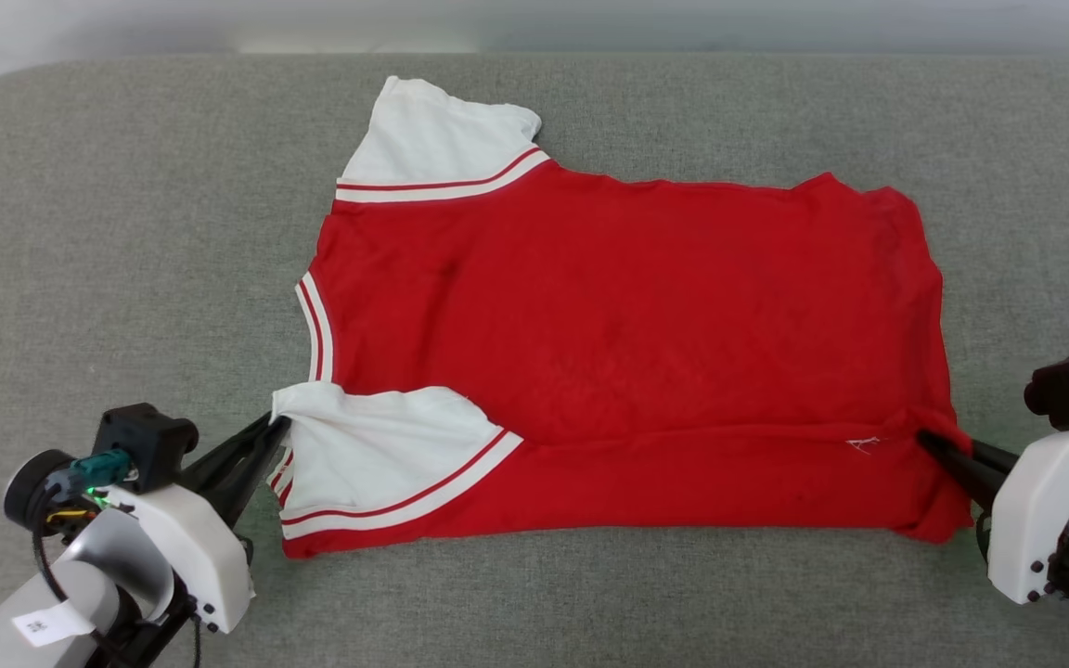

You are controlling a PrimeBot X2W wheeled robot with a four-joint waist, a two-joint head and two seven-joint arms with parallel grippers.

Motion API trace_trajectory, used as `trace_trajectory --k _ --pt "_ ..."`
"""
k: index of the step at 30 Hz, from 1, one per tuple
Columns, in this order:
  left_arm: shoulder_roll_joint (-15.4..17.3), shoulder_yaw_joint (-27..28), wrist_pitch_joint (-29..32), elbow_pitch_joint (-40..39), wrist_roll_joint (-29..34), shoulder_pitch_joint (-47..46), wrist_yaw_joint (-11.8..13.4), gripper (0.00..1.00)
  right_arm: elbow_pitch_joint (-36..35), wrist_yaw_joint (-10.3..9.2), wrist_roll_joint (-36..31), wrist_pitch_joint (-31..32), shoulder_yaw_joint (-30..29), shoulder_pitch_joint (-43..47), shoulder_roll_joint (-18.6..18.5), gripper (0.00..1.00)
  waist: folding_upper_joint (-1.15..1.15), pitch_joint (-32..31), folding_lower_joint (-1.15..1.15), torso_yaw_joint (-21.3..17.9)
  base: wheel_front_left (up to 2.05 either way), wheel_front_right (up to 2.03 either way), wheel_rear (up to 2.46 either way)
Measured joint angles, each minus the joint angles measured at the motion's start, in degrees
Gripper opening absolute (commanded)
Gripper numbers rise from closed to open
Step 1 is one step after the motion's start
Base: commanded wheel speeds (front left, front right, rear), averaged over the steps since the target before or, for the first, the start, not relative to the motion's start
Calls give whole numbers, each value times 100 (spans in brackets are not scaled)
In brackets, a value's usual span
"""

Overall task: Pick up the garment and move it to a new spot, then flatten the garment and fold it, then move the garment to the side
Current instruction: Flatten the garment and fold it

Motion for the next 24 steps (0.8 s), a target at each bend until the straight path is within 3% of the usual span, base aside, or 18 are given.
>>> trace_trajectory --k 7,8,9,14,17,24 --pt "-345 -210 15 575 82 -326 -153 0 444 1 -213 81 137 -243 143 0 0 76 0 45 0 0 0" --pt "-406 -221 -29 662 109 -369 -154 19 497 1 -285 63 137 -263 157 22 0 66 0 51 0 0 0" --pt "-448 -243 -38 751 137 -408 -159 100 536 2 -358 33 134 -278 172 100 0 51 0 54 0 0 0" --pt "-686 -215 -176 1200 53 -449 -113 100 636 0 -599 -64 237 -311 266 100 0 -117 0 52 0 0 0" --pt "-772 -34 -254 1404 -97 -438 178 100 641 0 -900 -112 203 -316 221 100 0 -286 -1 45 0 0 0" --pt "-806 285 -167 1012 -524 79 815 100 509 0 -1328 402 -423 102 649 100 0 -739 -1 11 0 0 0"
